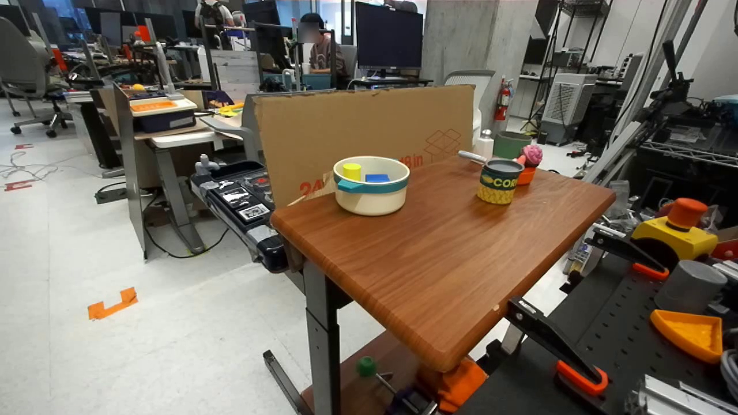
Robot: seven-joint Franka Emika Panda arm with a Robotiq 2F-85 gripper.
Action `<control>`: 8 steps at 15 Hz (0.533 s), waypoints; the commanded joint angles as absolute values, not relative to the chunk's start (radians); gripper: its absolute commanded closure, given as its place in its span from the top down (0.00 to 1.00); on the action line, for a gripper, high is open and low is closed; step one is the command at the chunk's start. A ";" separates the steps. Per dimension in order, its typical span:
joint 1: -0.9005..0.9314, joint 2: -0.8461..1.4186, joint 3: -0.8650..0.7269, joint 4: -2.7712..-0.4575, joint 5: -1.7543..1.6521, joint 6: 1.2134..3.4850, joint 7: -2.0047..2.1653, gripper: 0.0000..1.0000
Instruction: Uncover the can and put the pink ball inside and the red plush to the white bowl
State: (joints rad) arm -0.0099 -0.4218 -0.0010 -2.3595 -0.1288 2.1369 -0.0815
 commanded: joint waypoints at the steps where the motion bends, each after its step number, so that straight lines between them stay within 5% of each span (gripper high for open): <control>1: -0.010 -0.349 -0.008 -2.280 -0.119 2.043 -0.086 1.00; 8: -0.039 -0.191 -0.001 -2.155 -0.189 1.976 -0.017 1.00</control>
State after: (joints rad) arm -0.0226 -0.2767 -0.0045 -2.2430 -0.1453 2.0157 -0.0577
